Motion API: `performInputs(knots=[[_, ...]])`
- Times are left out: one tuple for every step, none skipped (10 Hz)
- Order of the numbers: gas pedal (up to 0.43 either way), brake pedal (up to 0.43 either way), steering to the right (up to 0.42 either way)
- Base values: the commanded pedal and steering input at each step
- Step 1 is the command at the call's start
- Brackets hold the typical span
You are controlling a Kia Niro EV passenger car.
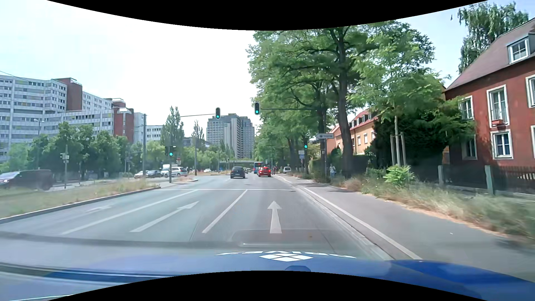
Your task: Follow the waypoints while adhering to traffic rules and regulations
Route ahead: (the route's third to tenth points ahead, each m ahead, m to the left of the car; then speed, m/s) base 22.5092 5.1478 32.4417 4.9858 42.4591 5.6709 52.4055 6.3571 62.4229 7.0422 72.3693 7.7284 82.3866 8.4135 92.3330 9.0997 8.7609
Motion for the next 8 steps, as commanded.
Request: performInputs(knots=[[0.098, 0.000, -0.012], [0.059, 0.000, -0.012], [0.047, 0.000, -0.013], [0.047, 0.000, -0.014], [0.059, 0.000, -0.017], [0.059, 0.000, -0.018], [0.059, 0.000, -0.018], [0.067, 0.000, -0.017]])
